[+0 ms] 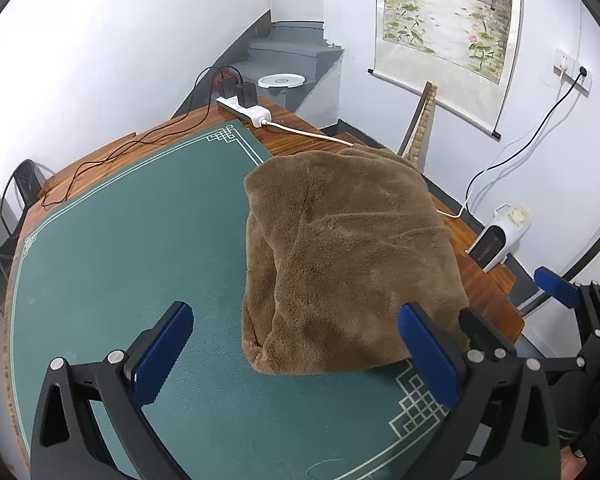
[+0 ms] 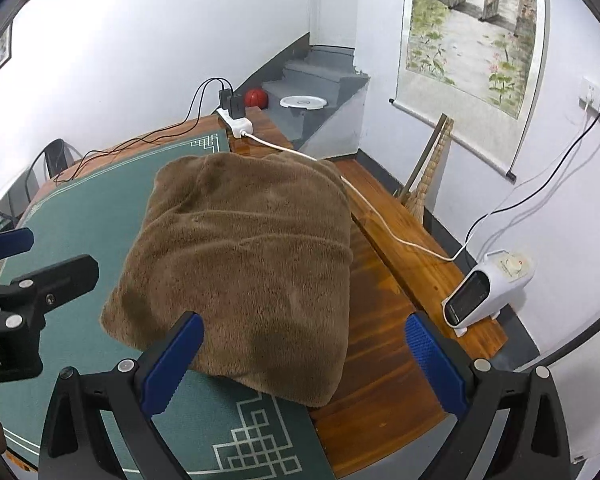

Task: Fold clothes

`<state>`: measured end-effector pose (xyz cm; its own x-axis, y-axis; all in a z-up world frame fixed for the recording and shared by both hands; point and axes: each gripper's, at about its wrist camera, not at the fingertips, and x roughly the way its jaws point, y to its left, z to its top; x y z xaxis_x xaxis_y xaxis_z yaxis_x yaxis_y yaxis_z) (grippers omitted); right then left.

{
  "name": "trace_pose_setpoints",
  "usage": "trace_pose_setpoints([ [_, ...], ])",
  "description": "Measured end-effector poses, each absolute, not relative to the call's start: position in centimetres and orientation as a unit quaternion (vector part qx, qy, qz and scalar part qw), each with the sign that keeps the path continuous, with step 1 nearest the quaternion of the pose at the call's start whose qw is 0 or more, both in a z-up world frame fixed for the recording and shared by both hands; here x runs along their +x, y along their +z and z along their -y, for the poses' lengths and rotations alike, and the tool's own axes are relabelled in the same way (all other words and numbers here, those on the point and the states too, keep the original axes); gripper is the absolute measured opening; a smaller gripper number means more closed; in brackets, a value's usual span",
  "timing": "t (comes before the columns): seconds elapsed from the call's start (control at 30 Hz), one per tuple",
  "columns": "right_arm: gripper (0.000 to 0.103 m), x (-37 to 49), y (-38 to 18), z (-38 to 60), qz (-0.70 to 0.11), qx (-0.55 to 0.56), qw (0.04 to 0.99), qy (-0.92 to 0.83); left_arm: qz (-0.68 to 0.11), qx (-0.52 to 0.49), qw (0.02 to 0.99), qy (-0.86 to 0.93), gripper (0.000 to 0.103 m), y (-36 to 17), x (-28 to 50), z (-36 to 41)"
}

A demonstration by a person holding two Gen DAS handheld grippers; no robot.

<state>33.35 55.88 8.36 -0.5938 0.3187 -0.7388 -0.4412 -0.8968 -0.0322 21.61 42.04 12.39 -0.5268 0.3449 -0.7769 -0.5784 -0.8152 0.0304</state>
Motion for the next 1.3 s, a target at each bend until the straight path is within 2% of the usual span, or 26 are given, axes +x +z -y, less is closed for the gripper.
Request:
trace_pose_setpoints([
  [0.97, 0.103, 32.2, 7.2, -56.3, -0.088, -0.417, 0.198, 0.883, -0.152, -0.412, 0.290, 0.850, 0.103, 11.6, 22.0, -42.6],
  [1.3, 0.103, 32.0, 6.8, -56.3, -0.087, -0.421, 0.191, 0.882, -0.133, -0.424, 0.295, 0.846, 0.103, 11.4, 21.5, -42.1],
])
